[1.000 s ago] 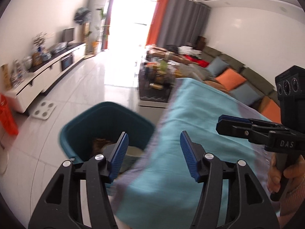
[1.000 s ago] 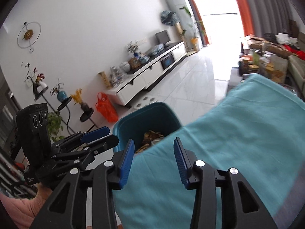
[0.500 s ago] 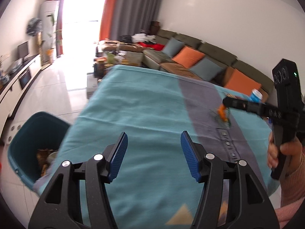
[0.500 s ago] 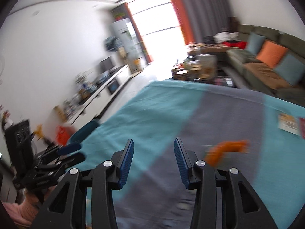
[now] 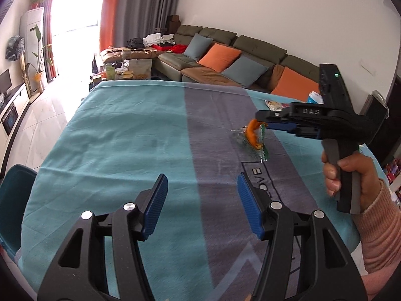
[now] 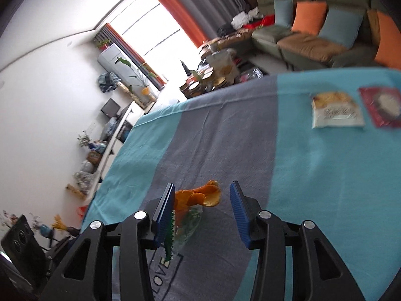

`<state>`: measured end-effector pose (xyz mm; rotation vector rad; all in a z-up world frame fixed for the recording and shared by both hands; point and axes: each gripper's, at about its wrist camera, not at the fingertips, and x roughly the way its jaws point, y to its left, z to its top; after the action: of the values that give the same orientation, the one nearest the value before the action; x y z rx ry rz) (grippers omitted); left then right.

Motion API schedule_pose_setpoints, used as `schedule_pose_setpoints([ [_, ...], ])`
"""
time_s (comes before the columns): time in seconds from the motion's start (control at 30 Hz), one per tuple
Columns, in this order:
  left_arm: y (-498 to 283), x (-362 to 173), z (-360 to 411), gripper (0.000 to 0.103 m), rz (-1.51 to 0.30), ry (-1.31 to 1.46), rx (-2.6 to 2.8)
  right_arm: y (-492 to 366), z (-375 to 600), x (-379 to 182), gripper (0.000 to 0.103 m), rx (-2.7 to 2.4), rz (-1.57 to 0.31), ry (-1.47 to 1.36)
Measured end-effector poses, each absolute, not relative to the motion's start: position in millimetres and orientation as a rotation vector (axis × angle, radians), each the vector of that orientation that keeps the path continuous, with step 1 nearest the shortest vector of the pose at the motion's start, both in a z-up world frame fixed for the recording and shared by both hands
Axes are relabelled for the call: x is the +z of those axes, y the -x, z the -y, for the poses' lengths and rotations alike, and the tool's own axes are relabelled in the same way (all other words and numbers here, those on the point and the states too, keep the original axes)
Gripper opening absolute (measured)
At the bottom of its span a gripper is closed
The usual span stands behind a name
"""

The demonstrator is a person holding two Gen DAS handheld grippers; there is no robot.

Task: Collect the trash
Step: 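Grasp the orange peel with the right gripper while the left grasps the clear plastic wrapper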

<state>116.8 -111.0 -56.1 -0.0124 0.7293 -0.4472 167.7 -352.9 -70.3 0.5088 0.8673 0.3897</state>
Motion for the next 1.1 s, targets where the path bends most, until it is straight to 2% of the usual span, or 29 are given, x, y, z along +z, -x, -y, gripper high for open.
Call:
schedule_pose_setpoints([
  [0.07, -118.2, -55.8, 114.1, 0.057, -0.733, 0.009, -0.453, -168.2, 352.7, -73.6, 0.041, 0.422, -0.876, -0.534],
  [0.17, -119.9, -56.8, 116.7, 0.057, -0.737, 0.004, -0.458, -168.3, 353.0, -75.2, 0.022, 0.453, -0.875, -0.555],
  [0.43, -122.7, -55.3, 128.5, 0.057, -0.742, -0.013, -0.486, -152.8, 358.3, -58.5, 0.013, 0.511, -0.798, -0.582],
  [1.1, -132.2, -52.5, 180.2, 0.056, -0.755, -0.078, -0.608, -109.1, 363.1, -13.5, 0.01, 0.579, -0.635, -0.562],
])
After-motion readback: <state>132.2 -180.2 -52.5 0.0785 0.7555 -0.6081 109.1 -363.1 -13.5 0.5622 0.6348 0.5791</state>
